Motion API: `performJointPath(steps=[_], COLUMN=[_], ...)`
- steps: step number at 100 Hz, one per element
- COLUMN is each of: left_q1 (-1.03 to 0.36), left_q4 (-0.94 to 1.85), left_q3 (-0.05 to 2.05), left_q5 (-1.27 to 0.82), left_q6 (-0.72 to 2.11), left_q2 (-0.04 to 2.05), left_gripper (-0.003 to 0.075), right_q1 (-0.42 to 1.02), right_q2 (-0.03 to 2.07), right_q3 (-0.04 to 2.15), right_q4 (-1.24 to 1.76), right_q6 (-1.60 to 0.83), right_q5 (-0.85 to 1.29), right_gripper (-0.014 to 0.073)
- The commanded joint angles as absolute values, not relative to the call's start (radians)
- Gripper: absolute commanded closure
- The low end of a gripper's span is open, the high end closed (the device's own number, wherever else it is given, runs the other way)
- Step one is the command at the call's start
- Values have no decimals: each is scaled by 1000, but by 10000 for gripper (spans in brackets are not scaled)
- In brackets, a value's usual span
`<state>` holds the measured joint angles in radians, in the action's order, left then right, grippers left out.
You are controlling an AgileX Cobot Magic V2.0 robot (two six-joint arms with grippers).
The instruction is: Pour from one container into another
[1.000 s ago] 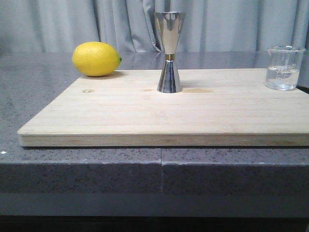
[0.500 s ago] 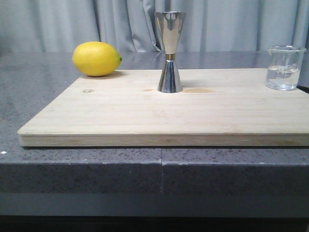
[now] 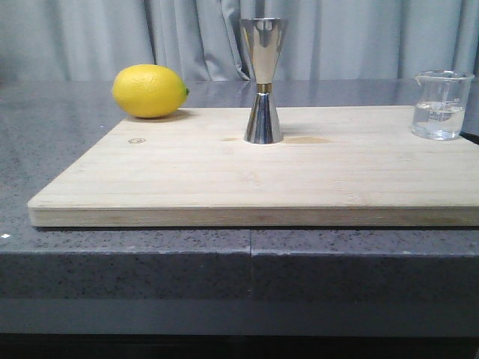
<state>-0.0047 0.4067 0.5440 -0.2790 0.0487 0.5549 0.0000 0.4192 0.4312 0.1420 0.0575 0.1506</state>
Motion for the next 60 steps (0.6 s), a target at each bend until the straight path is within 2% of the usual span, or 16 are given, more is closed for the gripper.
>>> performJointPath(steps=[1, 7, 15, 24, 31, 37, 52, 60], left_q1=[-33, -65, -134, -221, -300, -374, -549, -642], left_q4=[480, 521, 554, 554, 551, 551, 543, 447], left_q3=[591, 597, 598, 598, 598, 598, 598, 598], left_q5=[-201, -178, -128, -67, -8, 52, 261, 330], left_q6=[115, 167, 204, 214, 214, 214, 214, 214], left_q2=[603, 631, 673, 721, 770, 817, 946, 1020], left_gripper=[651, 573, 405, 219, 132, 109, 111, 113], right_q1=[-5, -5, -5, -5, -5, -5, -5, -5], right_q2=[468, 492, 520, 551, 571, 585, 608, 616], right_q3=[470, 470, 470, 470, 470, 470, 470, 470], right_q4=[138, 138, 138, 138, 138, 138, 138, 138], right_q6=[53, 53, 53, 53, 53, 53, 53, 53], right_q5=[32, 13, -8, -15, -15, -17, -20, -20], right_gripper=[321, 265, 206, 177, 169, 169, 169, 169])
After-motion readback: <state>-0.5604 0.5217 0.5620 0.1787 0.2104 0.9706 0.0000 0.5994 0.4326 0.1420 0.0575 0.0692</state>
